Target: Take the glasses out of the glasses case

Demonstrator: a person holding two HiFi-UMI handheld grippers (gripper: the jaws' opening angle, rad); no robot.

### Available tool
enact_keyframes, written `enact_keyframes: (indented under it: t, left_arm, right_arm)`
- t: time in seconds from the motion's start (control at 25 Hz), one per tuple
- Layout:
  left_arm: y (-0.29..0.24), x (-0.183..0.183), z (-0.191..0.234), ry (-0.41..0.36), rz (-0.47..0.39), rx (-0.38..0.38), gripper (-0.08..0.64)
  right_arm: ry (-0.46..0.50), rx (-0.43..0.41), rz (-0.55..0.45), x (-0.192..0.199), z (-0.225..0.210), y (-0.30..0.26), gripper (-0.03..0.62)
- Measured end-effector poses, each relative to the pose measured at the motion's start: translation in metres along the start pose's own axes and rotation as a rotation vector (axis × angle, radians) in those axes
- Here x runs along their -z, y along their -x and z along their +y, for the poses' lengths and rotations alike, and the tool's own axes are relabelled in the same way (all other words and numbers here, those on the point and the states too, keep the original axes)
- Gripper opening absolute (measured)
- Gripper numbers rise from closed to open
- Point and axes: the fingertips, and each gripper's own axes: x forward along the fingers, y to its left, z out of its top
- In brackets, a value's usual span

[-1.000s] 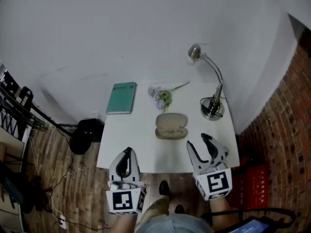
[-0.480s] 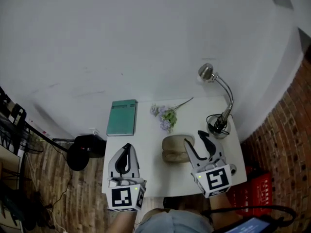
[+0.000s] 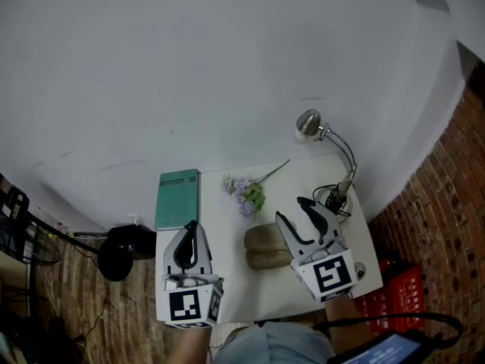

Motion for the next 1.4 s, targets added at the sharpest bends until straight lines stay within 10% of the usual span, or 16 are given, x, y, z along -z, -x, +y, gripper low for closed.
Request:
enact_keyframes:
  t: [1.4]
  left_arm:
    - [0.005,0.138,-0.001,0.111,0.319,-0.143,0.006]
  right_arm:
    - [-0.105,-0.438,0.585,0.259,0.074,0.023,0.176]
